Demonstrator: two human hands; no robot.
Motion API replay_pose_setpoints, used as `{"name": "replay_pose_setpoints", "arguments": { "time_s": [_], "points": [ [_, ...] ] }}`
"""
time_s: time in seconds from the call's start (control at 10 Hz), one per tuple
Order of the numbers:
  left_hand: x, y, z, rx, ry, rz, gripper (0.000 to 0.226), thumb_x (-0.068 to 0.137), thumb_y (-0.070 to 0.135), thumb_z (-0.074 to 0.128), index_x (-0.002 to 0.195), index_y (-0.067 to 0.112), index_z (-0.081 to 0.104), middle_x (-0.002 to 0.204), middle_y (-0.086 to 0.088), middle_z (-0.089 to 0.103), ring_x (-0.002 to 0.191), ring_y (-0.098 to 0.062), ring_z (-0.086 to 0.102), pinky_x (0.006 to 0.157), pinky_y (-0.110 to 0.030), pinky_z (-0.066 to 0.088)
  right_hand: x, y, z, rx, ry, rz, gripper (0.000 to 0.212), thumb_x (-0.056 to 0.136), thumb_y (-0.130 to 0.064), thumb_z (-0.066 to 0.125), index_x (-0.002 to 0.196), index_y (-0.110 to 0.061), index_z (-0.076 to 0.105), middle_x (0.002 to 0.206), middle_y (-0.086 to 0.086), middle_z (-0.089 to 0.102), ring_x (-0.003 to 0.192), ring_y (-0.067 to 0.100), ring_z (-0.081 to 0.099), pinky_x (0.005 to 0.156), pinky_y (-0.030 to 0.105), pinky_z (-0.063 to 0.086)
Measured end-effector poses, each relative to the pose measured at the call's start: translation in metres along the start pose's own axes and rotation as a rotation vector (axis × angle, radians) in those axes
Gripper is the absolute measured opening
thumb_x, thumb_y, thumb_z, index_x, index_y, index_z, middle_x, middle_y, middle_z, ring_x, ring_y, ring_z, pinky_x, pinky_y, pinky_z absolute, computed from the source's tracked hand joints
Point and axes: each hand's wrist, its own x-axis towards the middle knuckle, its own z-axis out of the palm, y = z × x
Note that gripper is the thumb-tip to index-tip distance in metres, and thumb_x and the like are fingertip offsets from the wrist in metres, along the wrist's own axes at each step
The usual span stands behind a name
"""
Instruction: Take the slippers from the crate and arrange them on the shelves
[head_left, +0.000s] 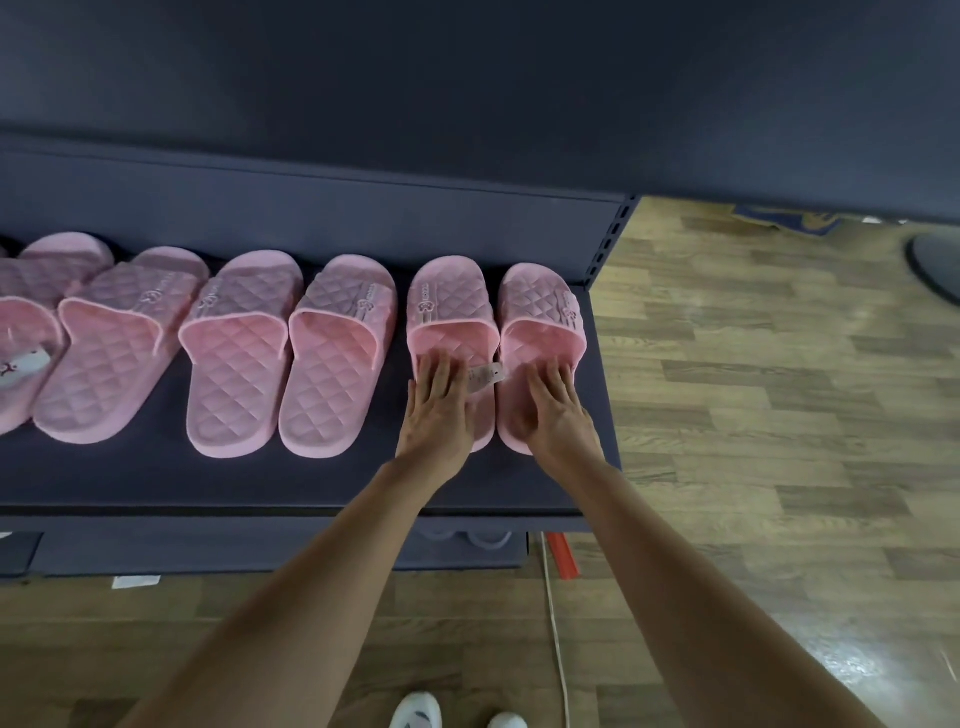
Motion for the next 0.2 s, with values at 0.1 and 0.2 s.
{"name": "replay_pose_setpoints", "arguments": {
  "time_s": [0.1,0.2],
  "points": [
    [-0.004,-0.002,-0.008,0.017,-0.027,0.017,0.061,0.098,0.014,0.035,0.149,0.015,0.002,0.157,-0.005,-0.008,0.143,-0.02,-0.014,0.115,-0.035,-0.005,-0.007,-0.001,-0.006,-0.027,0.003,-0.009,0.062,0.096,-0.026,0.044,0.149,-0.018,0.012,0.158,0.001,0.002,0.145,0.017,-0.005,0.112,0.041,0.017],
    [-0.013,-0.002,-0.021,0.053,-0.036,0.074,0.065,0.097,0.022,0.042,0.149,0.017,0.005,0.158,-0.003,-0.005,0.144,-0.02,-0.008,0.116,-0.036,-0.002,-0.021,-0.005,-0.014,-0.064,0.046,-0.03,0.064,0.095,-0.032,0.048,0.149,-0.021,0.014,0.157,0.002,0.01,0.145,0.017,0.005,0.113,0.037,0.015]
  ]
}}
